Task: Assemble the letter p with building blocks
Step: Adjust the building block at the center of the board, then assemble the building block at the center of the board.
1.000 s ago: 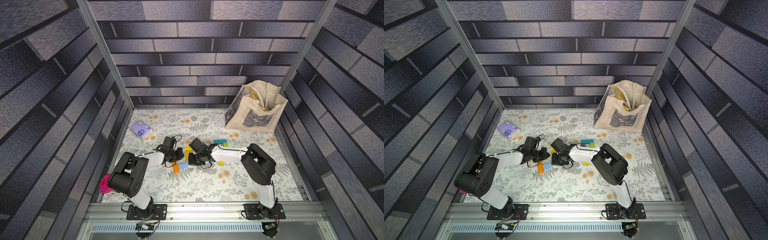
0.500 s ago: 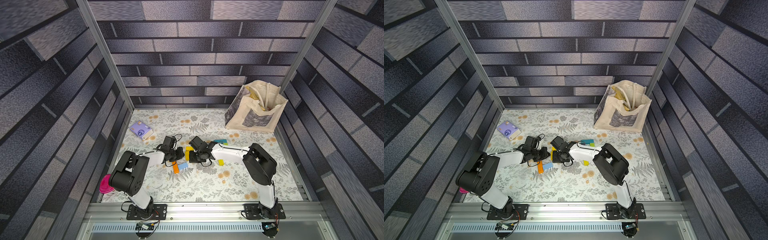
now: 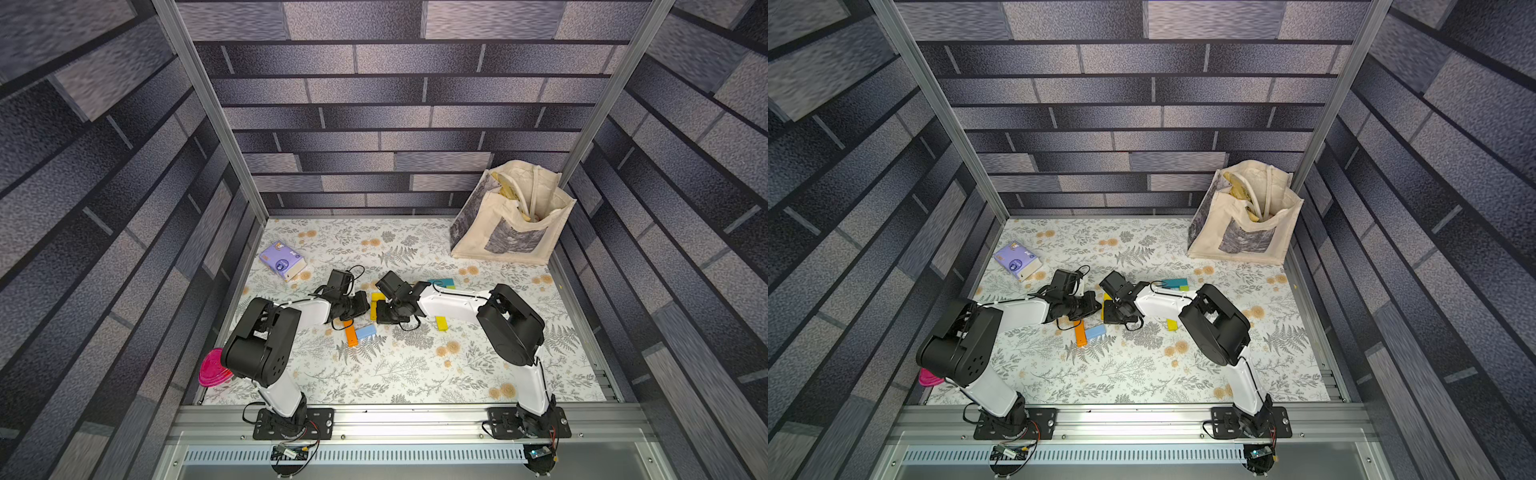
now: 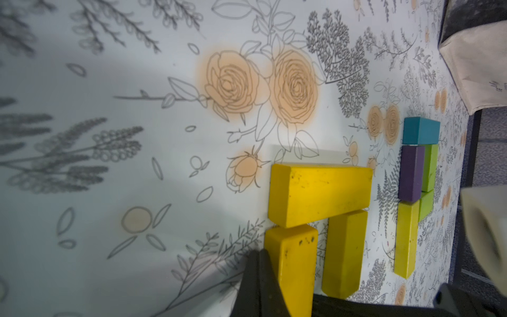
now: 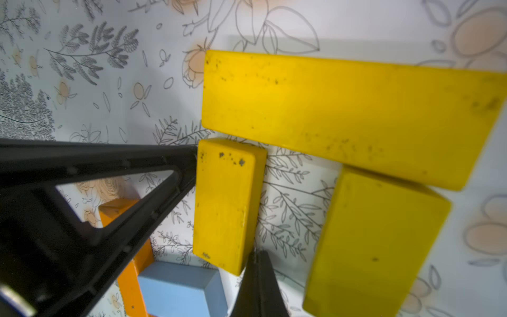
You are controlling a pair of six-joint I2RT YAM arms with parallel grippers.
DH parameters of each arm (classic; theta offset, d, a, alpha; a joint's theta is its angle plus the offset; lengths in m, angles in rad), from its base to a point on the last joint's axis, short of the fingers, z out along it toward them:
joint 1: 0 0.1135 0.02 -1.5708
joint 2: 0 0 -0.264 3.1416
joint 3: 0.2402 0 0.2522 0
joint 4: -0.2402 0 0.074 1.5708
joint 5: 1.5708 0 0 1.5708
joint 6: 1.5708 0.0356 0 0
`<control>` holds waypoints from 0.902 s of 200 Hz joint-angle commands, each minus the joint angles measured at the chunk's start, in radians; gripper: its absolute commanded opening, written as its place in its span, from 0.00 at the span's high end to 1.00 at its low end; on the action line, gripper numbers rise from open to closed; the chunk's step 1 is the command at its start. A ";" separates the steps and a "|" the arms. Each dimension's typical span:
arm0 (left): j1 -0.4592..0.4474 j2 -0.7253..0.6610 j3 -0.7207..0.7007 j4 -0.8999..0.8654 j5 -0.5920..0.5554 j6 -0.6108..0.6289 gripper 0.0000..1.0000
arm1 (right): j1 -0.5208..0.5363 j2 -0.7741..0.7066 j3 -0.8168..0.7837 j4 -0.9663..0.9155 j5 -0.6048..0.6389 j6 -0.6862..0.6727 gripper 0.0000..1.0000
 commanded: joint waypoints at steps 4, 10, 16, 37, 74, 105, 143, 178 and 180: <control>0.008 0.012 0.000 -0.072 -0.025 -0.008 1.00 | -0.010 0.034 0.009 -0.014 -0.004 -0.009 1.00; 0.008 0.005 -0.003 -0.077 -0.030 -0.008 1.00 | -0.011 0.034 0.008 -0.013 -0.004 -0.008 1.00; 0.008 -0.002 -0.009 -0.079 -0.034 -0.008 1.00 | -0.011 0.031 0.004 -0.010 -0.005 -0.007 1.00; 0.011 -0.018 -0.022 -0.087 -0.038 -0.007 1.00 | -0.012 0.023 -0.008 -0.005 -0.007 -0.004 1.00; 0.011 -0.060 -0.049 -0.095 -0.036 -0.012 1.00 | -0.011 -0.020 -0.065 0.028 -0.025 0.028 1.00; 0.011 -0.069 -0.053 -0.108 -0.036 -0.003 1.00 | -0.009 -0.026 -0.098 0.059 -0.048 0.047 1.00; 0.009 -0.064 -0.050 -0.106 -0.031 -0.004 1.00 | -0.004 -0.070 -0.119 0.067 -0.054 0.064 1.00; 0.009 -0.057 -0.051 -0.101 -0.028 -0.002 1.00 | 0.003 -0.084 -0.141 0.077 -0.062 0.078 1.00; 0.009 -0.056 -0.050 -0.101 -0.027 -0.002 1.00 | 0.004 -0.084 -0.142 0.078 -0.064 0.078 1.00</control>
